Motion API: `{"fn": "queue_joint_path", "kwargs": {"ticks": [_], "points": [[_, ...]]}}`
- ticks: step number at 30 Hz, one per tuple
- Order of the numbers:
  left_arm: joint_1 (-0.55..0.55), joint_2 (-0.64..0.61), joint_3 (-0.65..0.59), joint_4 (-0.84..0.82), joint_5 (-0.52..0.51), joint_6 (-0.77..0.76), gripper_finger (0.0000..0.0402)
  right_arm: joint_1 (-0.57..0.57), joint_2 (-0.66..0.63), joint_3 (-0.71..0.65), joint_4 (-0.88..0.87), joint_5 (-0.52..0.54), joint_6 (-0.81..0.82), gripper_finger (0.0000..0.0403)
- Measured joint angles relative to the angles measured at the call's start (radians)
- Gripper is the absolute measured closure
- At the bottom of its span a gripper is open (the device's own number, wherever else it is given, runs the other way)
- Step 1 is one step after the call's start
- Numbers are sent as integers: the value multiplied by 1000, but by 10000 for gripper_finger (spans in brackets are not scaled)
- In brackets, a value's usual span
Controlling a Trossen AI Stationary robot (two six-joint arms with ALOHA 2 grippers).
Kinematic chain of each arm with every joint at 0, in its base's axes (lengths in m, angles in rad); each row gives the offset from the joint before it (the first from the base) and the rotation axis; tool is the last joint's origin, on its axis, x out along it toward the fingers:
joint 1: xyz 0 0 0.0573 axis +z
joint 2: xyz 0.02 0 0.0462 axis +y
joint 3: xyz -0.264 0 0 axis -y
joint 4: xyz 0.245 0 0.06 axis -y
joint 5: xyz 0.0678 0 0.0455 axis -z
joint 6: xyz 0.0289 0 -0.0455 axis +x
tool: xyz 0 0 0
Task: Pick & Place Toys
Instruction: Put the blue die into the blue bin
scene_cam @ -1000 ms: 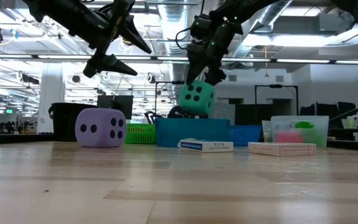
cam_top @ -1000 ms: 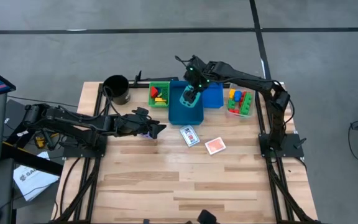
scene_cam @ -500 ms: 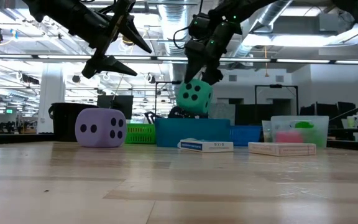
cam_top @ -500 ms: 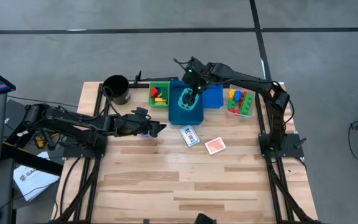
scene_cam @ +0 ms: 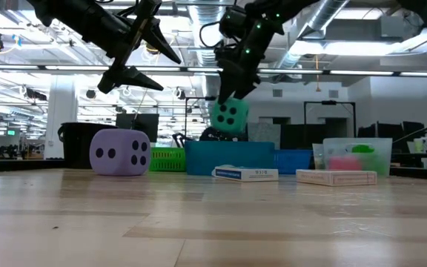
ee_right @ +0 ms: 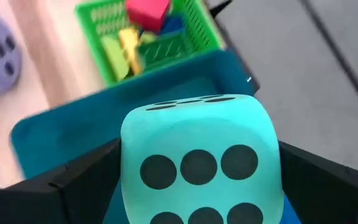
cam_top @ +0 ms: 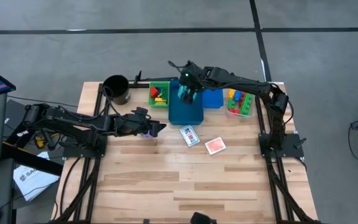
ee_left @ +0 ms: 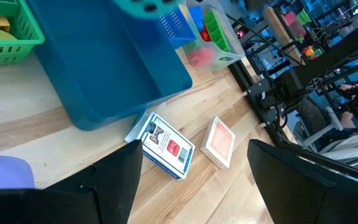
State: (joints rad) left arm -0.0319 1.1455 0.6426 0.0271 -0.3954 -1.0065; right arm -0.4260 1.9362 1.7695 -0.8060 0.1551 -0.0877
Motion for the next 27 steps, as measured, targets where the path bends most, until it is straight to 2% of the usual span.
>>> {"fn": "queue_joint_path", "kwargs": {"ticks": [5, 12, 15, 22, 27], "points": [[0, 0, 0, 0, 0, 0, 117, 15, 0, 0, 68, 2, -23, 7], [0, 0, 0, 0, 0, -1, 117, 32, 0, 0, 47, -21, -105, 5], [0, 0, 0, 0, 0, -1, 117, 33, 0, 0, 43, -35, -80, 3], [-1, 0, 0, 0, 0, -1, 117, -20, 0, -15, -48, -233, 79, 3], [-1, 0, 0, 0, 0, -1, 117, -51, 0, -28, -91, -244, 92, 3]]}}
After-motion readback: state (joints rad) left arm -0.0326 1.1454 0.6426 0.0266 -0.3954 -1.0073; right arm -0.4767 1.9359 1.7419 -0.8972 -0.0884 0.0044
